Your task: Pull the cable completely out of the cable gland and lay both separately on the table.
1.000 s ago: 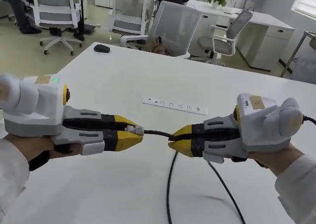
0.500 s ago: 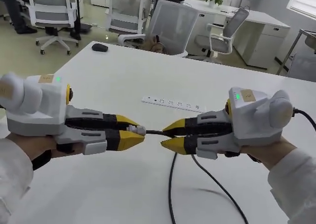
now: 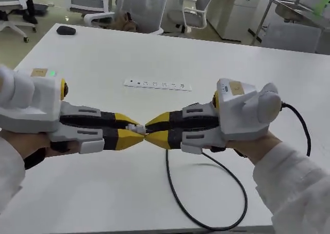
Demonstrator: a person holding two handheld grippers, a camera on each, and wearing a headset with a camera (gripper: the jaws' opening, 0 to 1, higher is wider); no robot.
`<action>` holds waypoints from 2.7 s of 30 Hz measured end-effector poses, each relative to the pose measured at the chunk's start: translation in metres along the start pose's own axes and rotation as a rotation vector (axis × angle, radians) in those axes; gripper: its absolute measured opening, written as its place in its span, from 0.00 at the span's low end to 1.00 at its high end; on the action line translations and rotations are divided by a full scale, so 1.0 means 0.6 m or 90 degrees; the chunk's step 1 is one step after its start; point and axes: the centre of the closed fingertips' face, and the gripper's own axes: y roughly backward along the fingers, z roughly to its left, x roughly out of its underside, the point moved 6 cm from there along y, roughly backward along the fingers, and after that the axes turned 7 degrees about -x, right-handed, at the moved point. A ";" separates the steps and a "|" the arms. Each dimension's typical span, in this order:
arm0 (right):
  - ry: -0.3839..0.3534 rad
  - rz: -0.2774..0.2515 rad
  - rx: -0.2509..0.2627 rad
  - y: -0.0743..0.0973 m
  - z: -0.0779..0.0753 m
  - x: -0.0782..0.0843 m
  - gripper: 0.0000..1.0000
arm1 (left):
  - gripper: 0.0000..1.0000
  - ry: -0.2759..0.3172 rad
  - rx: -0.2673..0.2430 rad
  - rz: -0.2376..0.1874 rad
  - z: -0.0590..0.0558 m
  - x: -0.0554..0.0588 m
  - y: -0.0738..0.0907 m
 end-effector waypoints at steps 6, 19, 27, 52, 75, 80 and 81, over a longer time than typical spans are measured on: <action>-0.012 -0.016 -0.026 0.034 -0.023 0.002 0.05 | 0.17 0.033 -0.029 -0.024 0.000 -0.016 -0.027; 0.004 -0.042 -0.049 0.064 -0.058 0.015 0.04 | 0.17 0.023 -0.051 -0.001 0.022 -0.046 -0.038; -0.018 -0.055 -0.022 0.093 -0.073 0.028 0.03 | 0.17 0.042 -0.071 -0.010 0.043 -0.051 -0.018; -0.037 -0.058 -0.048 0.090 -0.065 0.001 0.14 | 0.17 -0.010 -0.073 -0.006 0.019 -0.065 -0.029; 0.008 -0.047 -0.082 0.055 -0.058 -0.020 0.05 | 0.17 -0.013 -0.053 -0.012 0.015 -0.062 -0.040; 0.001 -0.047 -0.084 0.054 -0.060 -0.015 0.05 | 0.17 -0.010 -0.053 -0.013 0.019 -0.059 -0.034; 0.000 -0.046 -0.083 0.054 -0.060 -0.014 0.05 | 0.17 -0.011 -0.053 -0.013 0.019 -0.059 -0.033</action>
